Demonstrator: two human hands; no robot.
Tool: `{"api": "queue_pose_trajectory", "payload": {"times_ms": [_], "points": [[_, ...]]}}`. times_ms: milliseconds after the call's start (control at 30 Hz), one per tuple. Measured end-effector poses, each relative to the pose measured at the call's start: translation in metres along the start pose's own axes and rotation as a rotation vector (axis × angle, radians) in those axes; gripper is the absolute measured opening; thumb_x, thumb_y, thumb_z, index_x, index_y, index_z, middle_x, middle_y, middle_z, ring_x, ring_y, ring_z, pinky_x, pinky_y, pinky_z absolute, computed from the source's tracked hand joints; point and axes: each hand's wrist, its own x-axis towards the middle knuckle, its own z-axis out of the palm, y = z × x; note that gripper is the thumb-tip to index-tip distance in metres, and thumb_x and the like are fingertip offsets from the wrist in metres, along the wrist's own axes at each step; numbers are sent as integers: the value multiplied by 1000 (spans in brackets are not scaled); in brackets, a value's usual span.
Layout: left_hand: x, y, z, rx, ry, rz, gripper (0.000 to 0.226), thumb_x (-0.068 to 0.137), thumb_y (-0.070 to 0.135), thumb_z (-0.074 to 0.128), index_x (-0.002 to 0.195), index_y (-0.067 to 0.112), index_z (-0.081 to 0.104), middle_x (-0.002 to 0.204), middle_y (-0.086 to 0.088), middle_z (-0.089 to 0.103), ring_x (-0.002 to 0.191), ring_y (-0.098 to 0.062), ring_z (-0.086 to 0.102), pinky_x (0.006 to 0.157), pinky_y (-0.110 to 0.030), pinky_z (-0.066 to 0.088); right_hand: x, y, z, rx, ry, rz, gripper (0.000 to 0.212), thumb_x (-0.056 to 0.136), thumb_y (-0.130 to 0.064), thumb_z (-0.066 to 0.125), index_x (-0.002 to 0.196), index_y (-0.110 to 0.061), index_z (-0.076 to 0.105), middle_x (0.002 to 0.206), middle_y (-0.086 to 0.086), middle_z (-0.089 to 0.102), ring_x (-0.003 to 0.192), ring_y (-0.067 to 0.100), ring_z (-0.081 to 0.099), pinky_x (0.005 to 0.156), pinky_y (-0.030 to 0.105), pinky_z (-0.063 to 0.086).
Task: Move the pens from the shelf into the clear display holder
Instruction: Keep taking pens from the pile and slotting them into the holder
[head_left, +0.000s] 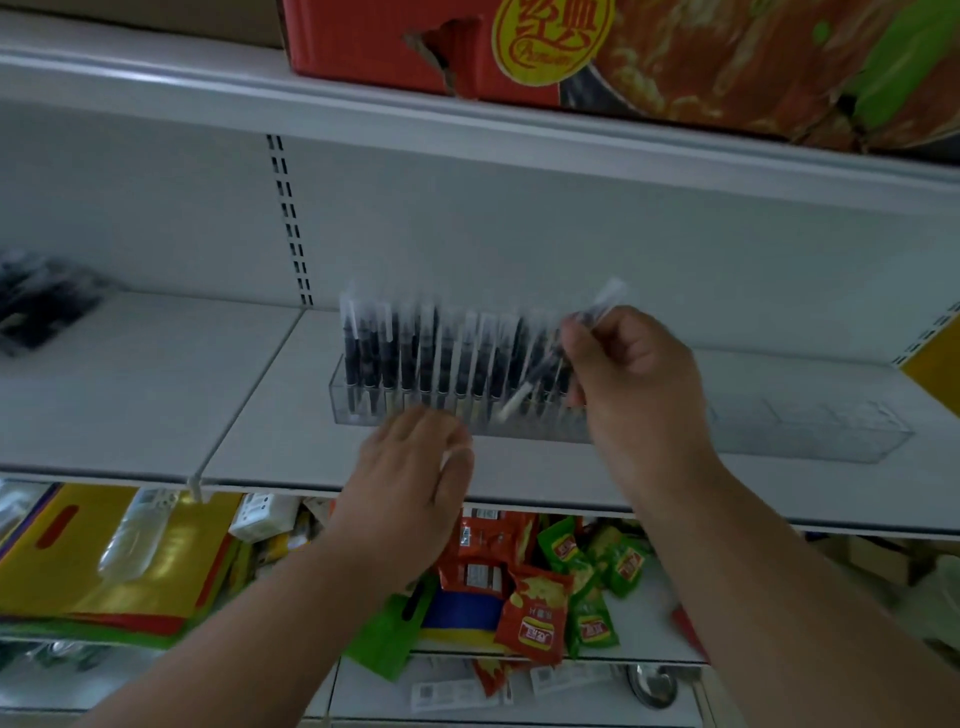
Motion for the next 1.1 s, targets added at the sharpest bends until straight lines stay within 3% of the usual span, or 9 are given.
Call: {"api": "queue_pose_trajectory", "payload": {"times_ms": [100, 167, 300, 533, 667, 800, 967, 1100], "points": [[14, -3, -2, 155, 60, 16, 40, 86, 35, 36, 113, 16, 58, 109, 6, 51, 102, -12, 44, 92, -30, 35, 15, 2, -7, -75, 88, -143, 16, 93, -29, 65, 84, -16, 69, 69, 2, 66, 61, 23, 62, 58, 36, 53], [21, -5, 1, 231, 72, 23, 41, 83, 30, 43, 119, 14, 57, 116, -1, 56, 108, -19, 48, 95, -35, 39, 20, 5, -3, -144, 77, -186, 15, 92, -29, 66, 85, -17, 69, 70, -4, 66, 63, 13, 61, 60, 30, 51], [25, -11, 9, 357, -14, 8, 53, 80, 30, 48, 130, 14, 56, 126, -2, 57, 118, -24, 47, 100, -42, 42, 25, 19, 14, -360, -18, -220, 26, 95, -33, 60, 74, -18, 55, 60, -7, 50, 53, 9, 46, 52, 28, 40], [24, -13, 12, 435, -20, 67, 54, 77, 28, 47, 127, 12, 61, 124, -3, 58, 116, -24, 47, 101, -39, 39, 32, 22, 29, -534, 18, -326, 29, 98, -32, 55, 74, -19, 43, 61, -11, 38, 55, 2, 37, 48, 21, 23], [28, -13, 11, 447, 1, 96, 52, 76, 27, 47, 124, 12, 63, 121, -3, 60, 113, -23, 47, 100, -34, 33, 32, 27, 32, -498, 71, -299, 26, 97, -30, 56, 77, -14, 52, 64, -5, 46, 56, 10, 42, 50, 27, 28], [29, -14, 10, 439, 36, 120, 50, 75, 25, 46, 120, 10, 64, 117, -5, 62, 110, -25, 49, 97, -36, 34, 30, 27, 31, -508, 106, -323, 27, 97, -29, 57, 76, -13, 51, 63, -4, 46, 57, 13, 41, 47, 23, 27], [29, -14, 11, 433, 42, 122, 51, 74, 26, 48, 120, 10, 64, 117, -5, 62, 109, -25, 50, 96, -36, 34, 18, 49, 40, -601, -57, -238, 32, 98, -33, 55, 72, -20, 42, 60, -9, 40, 55, 11, 41, 51, 27, 27], [28, -14, 12, 437, 34, 109, 51, 75, 27, 49, 121, 11, 64, 119, -5, 61, 110, -26, 51, 95, -38, 36, 14, 60, 44, -578, -49, -181, 29, 98, -33, 55, 75, -19, 46, 65, -5, 48, 61, 15, 49, 53, 27, 33]]}}
